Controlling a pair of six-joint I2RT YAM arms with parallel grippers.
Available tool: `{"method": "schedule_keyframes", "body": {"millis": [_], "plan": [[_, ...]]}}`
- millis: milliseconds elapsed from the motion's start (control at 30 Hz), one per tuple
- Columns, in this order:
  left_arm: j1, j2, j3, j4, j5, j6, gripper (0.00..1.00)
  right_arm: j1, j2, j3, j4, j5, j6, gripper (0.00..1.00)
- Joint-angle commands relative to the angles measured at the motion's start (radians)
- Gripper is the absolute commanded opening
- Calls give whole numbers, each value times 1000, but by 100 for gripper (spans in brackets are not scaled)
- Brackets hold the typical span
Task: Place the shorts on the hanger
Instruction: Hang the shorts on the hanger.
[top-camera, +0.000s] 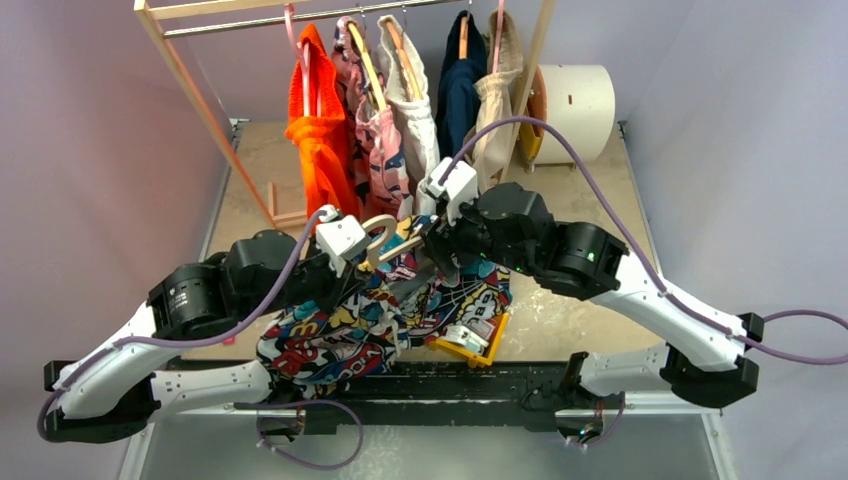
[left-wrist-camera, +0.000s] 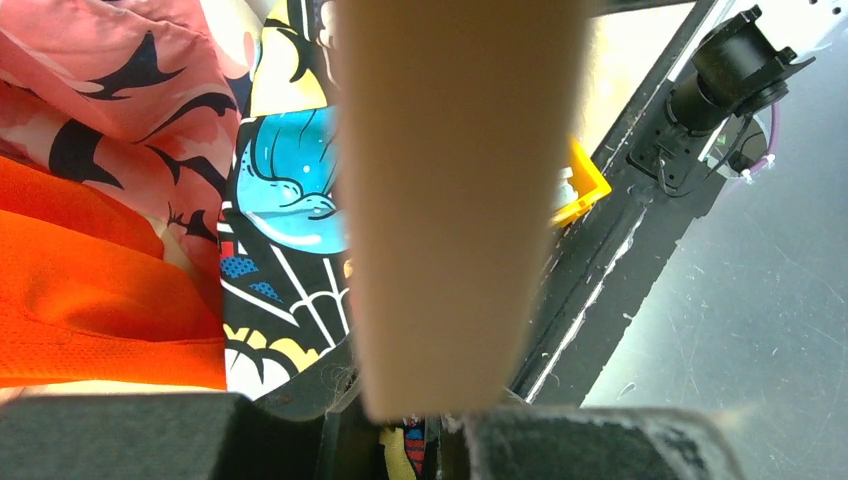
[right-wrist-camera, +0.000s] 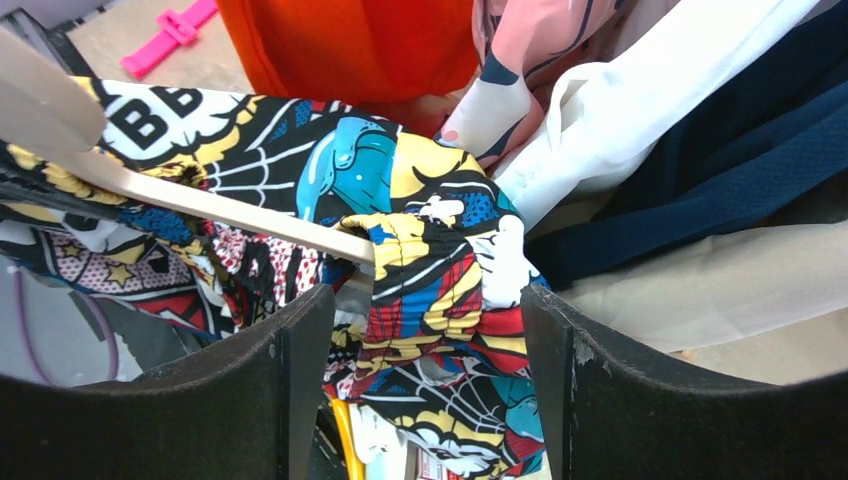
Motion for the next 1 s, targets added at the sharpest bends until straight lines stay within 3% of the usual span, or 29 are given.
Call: {"method": "schedule_keyframes", "body": {"millis": [0,267,500,633,800,967], "plan": [[0,-4,40,70,-25,-31,0,21,27,8,-3,94,2,70],[0,-9,40,60,-32,-38,0,39,71,23,-54,222,24,59],[0,-27,30,54,-49,-37,0,39,73,48,-99,222,13,26],[0,-35,27,50,-56,-34,0,39,74,78,-133,219,9,0],[0,-23,6,34,-57,-27,0,39,53,165,-144,138,68,0],[1,-21,-17,12,-76,-32,0,37,29,240,-145,263,146,0]]}}
